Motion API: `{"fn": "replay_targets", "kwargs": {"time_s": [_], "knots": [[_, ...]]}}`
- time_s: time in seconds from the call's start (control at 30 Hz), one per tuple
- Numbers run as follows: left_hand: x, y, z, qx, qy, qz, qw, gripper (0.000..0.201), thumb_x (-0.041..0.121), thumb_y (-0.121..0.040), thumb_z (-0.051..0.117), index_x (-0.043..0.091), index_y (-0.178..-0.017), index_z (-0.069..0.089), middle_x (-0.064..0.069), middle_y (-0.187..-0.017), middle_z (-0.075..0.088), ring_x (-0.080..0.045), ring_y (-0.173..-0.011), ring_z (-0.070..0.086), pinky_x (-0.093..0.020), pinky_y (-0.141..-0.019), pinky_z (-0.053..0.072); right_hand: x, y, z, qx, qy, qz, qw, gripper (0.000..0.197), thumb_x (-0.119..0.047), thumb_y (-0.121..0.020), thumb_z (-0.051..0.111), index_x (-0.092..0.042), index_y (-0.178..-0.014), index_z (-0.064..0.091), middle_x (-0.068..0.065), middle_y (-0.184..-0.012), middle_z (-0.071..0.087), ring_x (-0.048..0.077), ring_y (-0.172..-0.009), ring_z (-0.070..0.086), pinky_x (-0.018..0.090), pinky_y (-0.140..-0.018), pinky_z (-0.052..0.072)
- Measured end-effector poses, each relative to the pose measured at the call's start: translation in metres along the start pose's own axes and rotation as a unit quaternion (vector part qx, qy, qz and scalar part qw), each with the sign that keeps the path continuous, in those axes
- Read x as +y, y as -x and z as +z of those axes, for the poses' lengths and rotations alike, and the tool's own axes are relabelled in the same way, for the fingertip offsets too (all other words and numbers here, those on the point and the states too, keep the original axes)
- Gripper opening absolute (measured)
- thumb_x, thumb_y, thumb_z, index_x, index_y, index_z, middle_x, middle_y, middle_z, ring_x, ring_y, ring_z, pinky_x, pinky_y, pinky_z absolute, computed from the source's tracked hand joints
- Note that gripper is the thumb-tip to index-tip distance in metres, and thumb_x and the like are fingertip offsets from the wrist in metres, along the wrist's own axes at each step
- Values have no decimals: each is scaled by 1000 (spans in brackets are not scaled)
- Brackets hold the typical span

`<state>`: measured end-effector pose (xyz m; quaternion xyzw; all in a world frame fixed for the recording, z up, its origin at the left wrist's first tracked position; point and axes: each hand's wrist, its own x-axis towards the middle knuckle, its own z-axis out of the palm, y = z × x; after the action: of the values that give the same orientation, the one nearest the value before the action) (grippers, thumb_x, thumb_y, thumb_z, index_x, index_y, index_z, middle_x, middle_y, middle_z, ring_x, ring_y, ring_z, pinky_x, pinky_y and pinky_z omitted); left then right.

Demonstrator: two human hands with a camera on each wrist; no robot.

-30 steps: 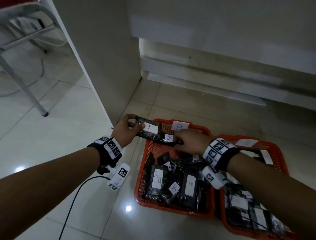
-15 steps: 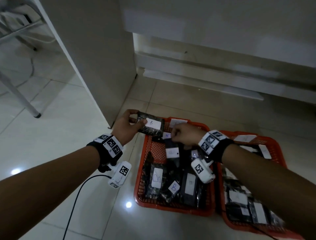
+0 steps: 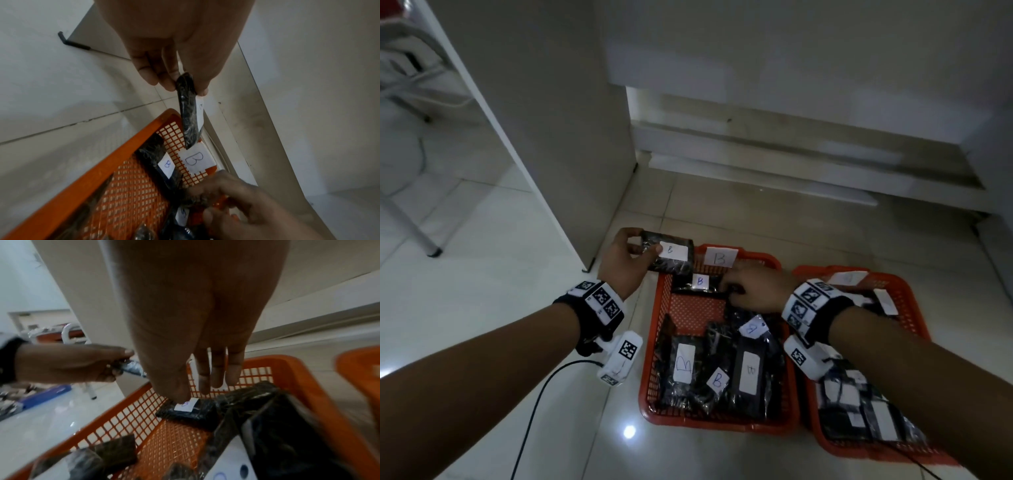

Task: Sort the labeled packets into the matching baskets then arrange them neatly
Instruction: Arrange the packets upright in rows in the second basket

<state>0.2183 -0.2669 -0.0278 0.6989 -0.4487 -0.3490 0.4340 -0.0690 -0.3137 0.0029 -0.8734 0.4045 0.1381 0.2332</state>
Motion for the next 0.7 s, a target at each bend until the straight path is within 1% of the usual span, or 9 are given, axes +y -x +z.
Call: {"fn": "replay_targets", "kwargs": {"time_s": [0.07,0.1,0.2,0.3,0.37,0.47,0.57,0.6,0.7], "knots": [[3,-1,-8,12,-7,-4,1000,44,42,-89,76,29,-126,54,4,-100,66,-5,-89,65,-18,-65,47,-10,-21,0,-43,64,-35,996,34,-32,-96,70,-25,-128,69,1,-117,54,22,-105,58,33,-85,46],[3,-1,-11,11,-7,-7,1000,45,42,-89,77,30,-126,55,4,-100,66,-6,-88,66,-20,-67,49,-14,-32,-2,-52,99,-42,993,37,-31,-95,71,-25,-131,68,4,-120,54,24,-107,58,31,-85,45],[1,1,-16,-1,-3,-15,1000,45,42,-88,78,30,-125,57,0,-102,68,-12,-90,69,-26,-74,57,-21,-63,-8,-71,125,-52,988,45,-22,-90,76,-26,-134,68,6,-132,54,27,-113,61,33,-92,51],[-1,5,-14,-6,-6,-8,1000,44,38,-88,79,27,-125,58,-2,-99,68,-11,-87,69,-16,-64,53,-29,-80,-15,-111,137,-73,982,44,-21,-87,81,-25,-130,71,4,-129,56,24,-110,64,32,-90,53],[-2,7,-11,-8,-7,-8,1000,42,36,-88,79,26,-124,59,-1,-97,68,-9,-87,68,-13,-61,52,-30,-81,-14,-108,158,-78,978,46,-21,-87,81,-23,-131,70,1,-131,57,23,-112,63,32,-87,53],[-3,6,-8,-24,-8,-14,1000,43,38,-87,80,28,-123,59,-1,-98,69,-11,-89,69,-24,-69,57,-20,-79,-8,-45,176,-78,980,35,-25,-91,73,-19,-126,68,2,-127,57,25,-110,60,34,-75,48],[-1,6,-4,-56,2,-25,998,41,37,-88,79,28,-122,58,-5,-99,70,-13,-78,72,-20,-59,53,-6,-78,-3,-19,132,-71,988,32,-28,-95,66,-14,-125,69,7,-125,57,27,-107,61,38,-83,55],[0,6,-3,-65,7,-29,997,41,36,-88,79,26,-122,59,-7,-99,71,-13,-73,72,-19,-55,51,-3,-76,-5,-6,83,-65,994,30,-25,-96,63,-13,-124,68,7,-123,60,26,-105,63,36,-84,55],[1,7,0,-95,-7,-36,995,41,37,-87,81,24,-119,60,-10,-92,75,-17,-67,73,-24,-53,53,0,-62,-19,21,-98,44,994,18,-21,-99,59,-13,-114,67,7,-113,70,26,-99,69,33,-80,55]]}}
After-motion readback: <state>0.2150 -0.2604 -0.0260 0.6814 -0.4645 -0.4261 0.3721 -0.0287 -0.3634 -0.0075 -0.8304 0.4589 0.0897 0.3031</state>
